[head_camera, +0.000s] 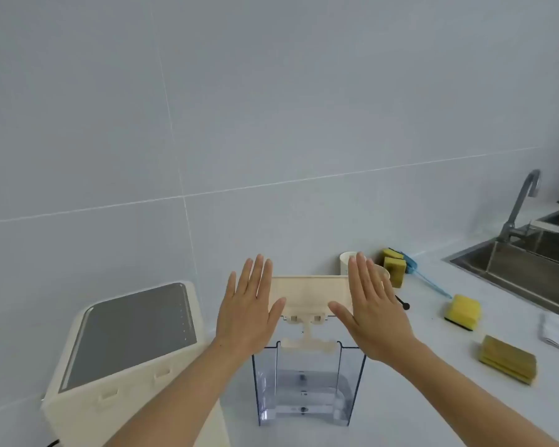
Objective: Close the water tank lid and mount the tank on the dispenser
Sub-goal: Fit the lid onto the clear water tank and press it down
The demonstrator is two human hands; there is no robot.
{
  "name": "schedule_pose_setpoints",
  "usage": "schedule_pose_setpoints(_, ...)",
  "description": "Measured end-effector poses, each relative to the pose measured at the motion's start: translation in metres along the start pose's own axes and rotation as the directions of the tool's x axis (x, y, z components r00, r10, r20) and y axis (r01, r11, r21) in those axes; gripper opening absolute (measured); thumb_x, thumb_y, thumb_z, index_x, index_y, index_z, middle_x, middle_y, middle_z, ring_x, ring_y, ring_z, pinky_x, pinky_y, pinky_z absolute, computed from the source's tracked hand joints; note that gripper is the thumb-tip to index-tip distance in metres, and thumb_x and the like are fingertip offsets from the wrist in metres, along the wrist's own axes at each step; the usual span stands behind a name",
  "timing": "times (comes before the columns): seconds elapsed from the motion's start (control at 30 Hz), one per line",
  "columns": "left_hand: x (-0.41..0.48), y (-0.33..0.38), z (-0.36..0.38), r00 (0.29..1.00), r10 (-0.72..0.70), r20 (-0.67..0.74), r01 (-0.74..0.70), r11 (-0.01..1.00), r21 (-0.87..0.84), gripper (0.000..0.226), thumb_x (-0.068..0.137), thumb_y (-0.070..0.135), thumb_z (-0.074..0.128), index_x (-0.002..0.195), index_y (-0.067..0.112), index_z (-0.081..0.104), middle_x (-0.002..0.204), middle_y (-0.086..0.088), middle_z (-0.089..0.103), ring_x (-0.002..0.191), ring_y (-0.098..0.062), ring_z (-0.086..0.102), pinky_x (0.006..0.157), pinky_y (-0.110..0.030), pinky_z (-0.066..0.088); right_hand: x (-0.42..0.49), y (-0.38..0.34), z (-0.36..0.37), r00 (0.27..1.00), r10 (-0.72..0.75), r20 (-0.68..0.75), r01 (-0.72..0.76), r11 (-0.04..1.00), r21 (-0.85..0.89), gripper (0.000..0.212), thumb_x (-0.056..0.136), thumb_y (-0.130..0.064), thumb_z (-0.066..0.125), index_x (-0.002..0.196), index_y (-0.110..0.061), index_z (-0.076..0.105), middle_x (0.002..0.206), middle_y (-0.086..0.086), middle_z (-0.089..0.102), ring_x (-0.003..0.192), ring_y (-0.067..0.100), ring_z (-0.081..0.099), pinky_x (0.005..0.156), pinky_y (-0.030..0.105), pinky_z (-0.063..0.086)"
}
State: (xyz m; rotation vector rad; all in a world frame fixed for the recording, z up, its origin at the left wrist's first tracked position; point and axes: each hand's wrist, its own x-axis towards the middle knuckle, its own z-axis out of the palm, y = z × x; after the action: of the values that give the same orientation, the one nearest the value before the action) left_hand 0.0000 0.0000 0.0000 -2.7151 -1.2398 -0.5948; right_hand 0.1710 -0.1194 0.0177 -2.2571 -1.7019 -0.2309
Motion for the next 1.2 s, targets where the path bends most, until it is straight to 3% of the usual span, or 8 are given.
schedule_pose_setpoints(0.03,0.003,-0.004,0.007,0.997,0.013,-0.077,-0.012,1.0,0.011,0.08,0.077,0.06,-0.024,0.139,0.012,-0.006,0.15,-0.005,0.0,0.141,-0.023,0.009,0.115,-0.034,-0.004,0.0,-0.001,-0.001,1.0,0.027,0.015,-0.027,0.999,0.025,0.093,0.048,-0.075,-0.034,0.123,-0.02,-0.036,0.138,-0.004,-0.035,0.131,0.016,-0.032,0.11,0.031,-0.016)
schedule_pose_setpoints(0.1,0.002,-0.003,0.006,1.0,0.01,0.008,-0.01,1.0,-0.01,0.087,0.056,0.063,-0.04,0.13,0.019,-0.028,0.141,0.003,-0.028,0.136,-0.016,-0.02,0.114,-0.033,-0.012,0.004,0.0,0.0,0.999,0.036,0.011,-0.037,0.998,0.046,0.092,0.049,-0.076,-0.032,0.123,-0.021,-0.035,0.139,-0.003,-0.034,0.133,0.015,-0.03,0.111,0.031,-0.014)
schedule_pose_setpoints(0.17,0.009,-0.003,0.005,0.995,-0.035,0.095,0.039,0.998,-0.046,0.077,0.071,0.063,-0.026,0.134,0.019,-0.027,0.141,0.003,-0.032,0.142,-0.017,-0.016,0.118,-0.036,-0.003,0.01,0.001,0.001,0.998,0.065,0.026,-0.068,0.993,0.1,0.083,0.061,-0.074,-0.02,0.124,-0.021,-0.035,0.141,-0.002,-0.033,0.139,0.017,-0.024,0.113,0.032,-0.012)
schedule_pose_setpoints(0.27,0.022,-0.002,-0.001,0.97,-0.119,0.213,0.145,0.983,-0.111,0.061,0.096,0.041,0.014,0.144,0.015,-0.013,0.155,-0.006,-0.02,0.145,-0.024,0.004,0.118,-0.04,0.014,0.022,0.002,0.001,0.988,0.125,0.089,-0.141,0.968,0.206,0.076,0.089,-0.054,0.017,0.136,-0.014,-0.027,0.154,0.006,-0.022,0.144,0.02,-0.016,0.12,0.038,-0.003)
schedule_pose_setpoints(0.47,0.041,-0.007,0.001,0.906,-0.269,0.328,0.338,0.925,-0.174,0.058,0.096,0.041,0.019,0.146,0.016,0.002,0.156,-0.016,0.006,0.136,-0.032,0.028,0.103,-0.045,0.034,0.047,0.011,0.015,0.934,0.232,0.272,-0.337,0.826,0.452,0.074,0.092,-0.044,0.028,0.145,-0.009,-0.01,0.158,0.012,-0.003,0.144,0.032,0.011,0.115,0.049,0.02)
schedule_pose_setpoints(0.6,0.058,-0.015,0.013,0.865,-0.355,0.356,0.445,0.871,-0.211,0.051,0.095,0.041,0.019,0.117,0.001,0.043,0.114,-0.022,0.055,0.104,-0.035,0.052,0.088,-0.042,0.042,0.056,0.011,0.015,0.887,0.315,0.339,-0.459,0.689,0.561,0.069,0.092,-0.046,0.03,0.143,-0.004,0.008,0.141,0.021,0.038,0.121,0.033,0.042,0.106,0.048,0.034)
schedule_pose_setpoints(0.9,0.063,-0.016,0.017,0.892,-0.331,0.306,0.418,0.862,-0.287,0.036,0.097,0.034,0.021,0.085,0.005,0.039,0.064,-0.003,0.04,0.076,-0.029,0.045,0.066,-0.032,0.033,0.062,0.013,0.016,0.846,0.378,0.375,-0.532,0.577,0.619,0.065,0.09,-0.048,0.032,0.136,-0.002,0.029,0.137,0.018,0.044,0.124,0.033,0.042,0.106,0.046,0.034)
schedule_pose_setpoints(1.2,0.048,-0.016,0.009,0.924,-0.288,0.252,0.377,0.795,-0.476,0.026,0.097,0.025,0.027,0.083,0.005,0.036,0.06,-0.002,0.038,0.069,-0.027,0.041,0.063,-0.032,0.031,0.047,0.009,0.008,0.875,0.393,0.283,-0.478,0.601,0.641,0.043,0.09,-0.035,0.037,0.116,-0.002,0.043,0.113,0.016,0.053,0.103,0.03,0.05,0.086,0.041,0.041)
